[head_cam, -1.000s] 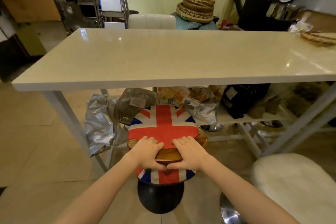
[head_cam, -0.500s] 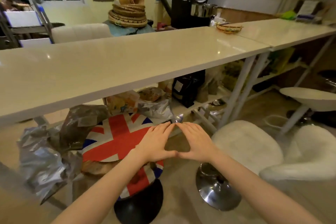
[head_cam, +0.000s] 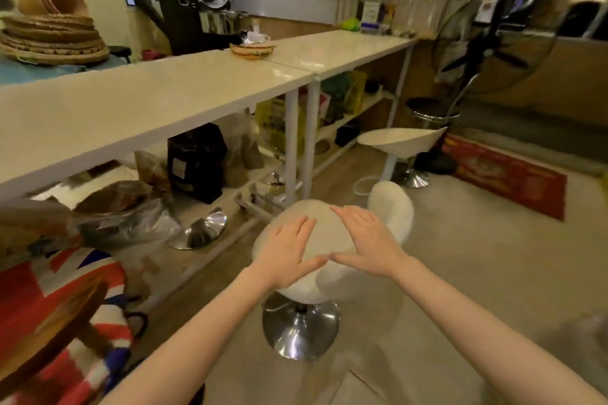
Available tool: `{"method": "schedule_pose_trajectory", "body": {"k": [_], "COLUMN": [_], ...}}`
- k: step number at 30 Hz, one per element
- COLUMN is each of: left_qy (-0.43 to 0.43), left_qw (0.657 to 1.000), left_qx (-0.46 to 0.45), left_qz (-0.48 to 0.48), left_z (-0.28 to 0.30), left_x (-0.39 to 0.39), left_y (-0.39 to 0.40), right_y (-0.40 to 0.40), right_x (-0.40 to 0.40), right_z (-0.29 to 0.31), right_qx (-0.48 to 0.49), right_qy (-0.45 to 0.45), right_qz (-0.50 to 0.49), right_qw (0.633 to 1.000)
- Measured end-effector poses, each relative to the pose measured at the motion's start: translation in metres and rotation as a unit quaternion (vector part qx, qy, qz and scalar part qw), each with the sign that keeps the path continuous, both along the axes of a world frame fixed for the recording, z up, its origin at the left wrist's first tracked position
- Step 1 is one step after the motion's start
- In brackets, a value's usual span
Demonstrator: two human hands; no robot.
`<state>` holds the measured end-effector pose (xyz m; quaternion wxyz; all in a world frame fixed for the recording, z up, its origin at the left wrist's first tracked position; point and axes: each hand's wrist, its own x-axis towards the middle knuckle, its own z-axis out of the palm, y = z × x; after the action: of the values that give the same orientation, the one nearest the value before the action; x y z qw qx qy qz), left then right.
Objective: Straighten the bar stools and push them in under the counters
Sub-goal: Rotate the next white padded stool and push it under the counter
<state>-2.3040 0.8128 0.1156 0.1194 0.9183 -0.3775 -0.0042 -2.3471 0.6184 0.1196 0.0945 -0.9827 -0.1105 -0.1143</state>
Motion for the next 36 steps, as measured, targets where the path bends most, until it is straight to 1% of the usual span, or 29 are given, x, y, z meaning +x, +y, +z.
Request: {"method": "schedule_pose_trajectory", "body": {"k": [4, 7, 12, 17, 22, 26, 28, 32, 36], "left_qy": [0.012, 0.000, 0.027, 0.062, 0.106, 0.143, 0.162, 0.198, 0.211], "left_qw": [0.999, 0.999, 0.999, 0.996, 0.992, 0.987, 0.984, 0.974, 0.967], "left_qx": [0.025, 0.028, 0.043, 0.064, 0.049, 0.041, 0.041, 0.054, 0.072], "left_qz": [-0.037, -0.040, -0.019, 0.007, 0.038, 0.058, 0.067, 0.097, 0.119], "left_z": [-0.008, -0.009, -0.027, -0.049, -0.072, -0.086, -0.090, -0.095, -0.102], "left_x": [-0.016, -0.018, -0.008, 0.010, 0.031, 0.046, 0.054, 0.062, 0.059], "left_y": [-0.081, -0.122, -0.169, -0.197, -0.214, -0.223, -0.230, -0.241, -0.245], "right_y": [-0.086, -0.139, -0.189, -0.214, -0.236, -0.254, -0.262, -0.274, -0.281], "right_x": [-0.027, -0.040, -0.037, 0.001, 0.054, 0.089, 0.105, 0.131, 0.156], "right_z": [-0.007, -0.015, -0.028, -0.044, -0.061, -0.070, -0.073, -0.081, -0.089], "right_qx": [-0.006, -0.009, -0.008, -0.003, -0.071, -0.140, -0.172, -0.197, -0.210], "right_qy": [0.010, 0.017, 0.048, 0.077, 0.096, 0.137, 0.143, 0.150, 0.150], "right_qz": [-0.047, -0.065, -0.065, -0.018, 0.045, 0.098, 0.131, 0.191, 0.261], "right_qw": [0.999, 0.998, 0.997, 0.997, 0.992, 0.976, 0.966, 0.950, 0.930]}}
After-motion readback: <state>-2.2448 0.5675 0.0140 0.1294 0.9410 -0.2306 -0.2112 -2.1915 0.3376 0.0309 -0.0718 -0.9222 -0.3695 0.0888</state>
